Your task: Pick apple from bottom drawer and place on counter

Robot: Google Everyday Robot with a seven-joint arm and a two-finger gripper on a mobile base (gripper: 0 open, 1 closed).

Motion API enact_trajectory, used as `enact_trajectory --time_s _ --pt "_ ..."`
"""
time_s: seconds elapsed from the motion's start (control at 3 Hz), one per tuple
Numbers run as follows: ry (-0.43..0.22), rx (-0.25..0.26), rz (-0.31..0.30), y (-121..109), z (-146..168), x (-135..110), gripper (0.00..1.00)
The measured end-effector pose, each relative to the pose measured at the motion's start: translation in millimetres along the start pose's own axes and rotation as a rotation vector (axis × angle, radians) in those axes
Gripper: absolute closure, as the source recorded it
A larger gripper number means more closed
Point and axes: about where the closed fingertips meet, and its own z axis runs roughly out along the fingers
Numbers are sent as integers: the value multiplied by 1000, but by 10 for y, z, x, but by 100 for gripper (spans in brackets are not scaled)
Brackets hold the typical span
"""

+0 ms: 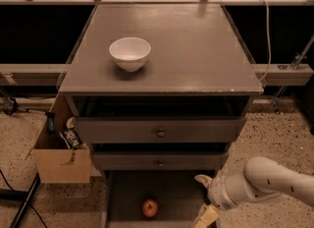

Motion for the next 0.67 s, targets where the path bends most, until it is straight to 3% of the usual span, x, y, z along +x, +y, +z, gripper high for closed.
enact_trajectory --time_s 0.33,0.67 --pt "-34 11 29 -161 399 295 0" --pt "-116 71 19 -413 967 345 0"
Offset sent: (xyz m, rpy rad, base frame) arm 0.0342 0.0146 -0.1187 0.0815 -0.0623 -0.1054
